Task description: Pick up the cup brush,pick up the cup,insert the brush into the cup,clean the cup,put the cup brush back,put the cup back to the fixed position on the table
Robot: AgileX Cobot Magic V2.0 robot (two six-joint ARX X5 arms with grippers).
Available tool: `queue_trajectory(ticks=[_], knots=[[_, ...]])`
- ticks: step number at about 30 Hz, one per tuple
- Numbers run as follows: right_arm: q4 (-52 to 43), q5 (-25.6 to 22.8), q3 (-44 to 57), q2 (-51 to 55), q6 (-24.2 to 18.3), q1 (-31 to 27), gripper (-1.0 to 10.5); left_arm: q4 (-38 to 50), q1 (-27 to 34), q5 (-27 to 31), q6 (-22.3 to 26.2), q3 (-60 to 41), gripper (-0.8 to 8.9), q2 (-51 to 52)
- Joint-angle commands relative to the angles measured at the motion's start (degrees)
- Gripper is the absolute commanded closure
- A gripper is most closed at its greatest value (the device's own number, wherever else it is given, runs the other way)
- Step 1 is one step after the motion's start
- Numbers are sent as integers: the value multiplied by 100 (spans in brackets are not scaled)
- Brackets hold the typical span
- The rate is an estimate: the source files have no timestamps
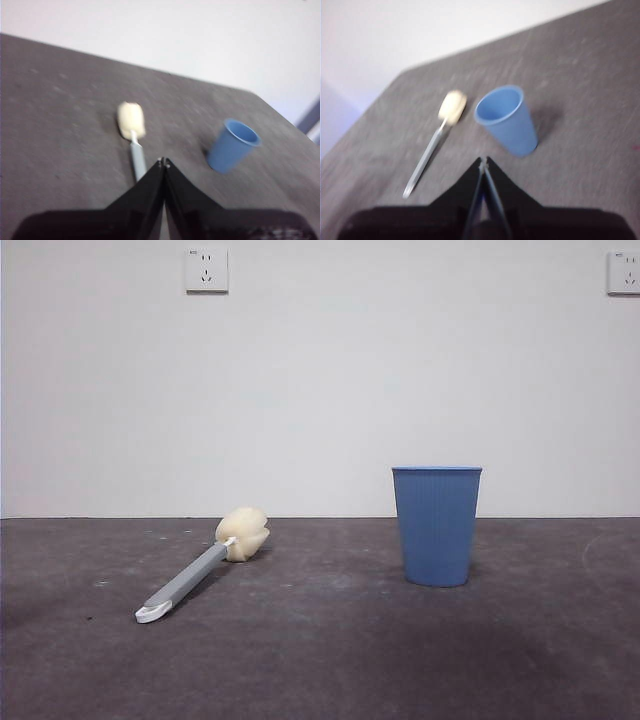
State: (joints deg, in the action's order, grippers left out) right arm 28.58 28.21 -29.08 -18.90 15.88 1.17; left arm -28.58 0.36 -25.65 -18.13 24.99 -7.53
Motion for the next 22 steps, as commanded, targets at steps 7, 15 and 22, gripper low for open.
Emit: queue_trajectory(ticks=[7, 15, 22], knots=[[2503, 188, -1753, -973, -1902, 170, 958, -1714, 9, -872, 1377, 1357, 821, -1036], [3888, 186, -2481, -1338, -2411, 391, 958, -3233, -68, -1226, 2337, 2306, 821, -1777], [4089, 179, -2487, -1335, -2470, 422, 936, -3536, -188, -1200, 2461, 2496, 816, -1932]])
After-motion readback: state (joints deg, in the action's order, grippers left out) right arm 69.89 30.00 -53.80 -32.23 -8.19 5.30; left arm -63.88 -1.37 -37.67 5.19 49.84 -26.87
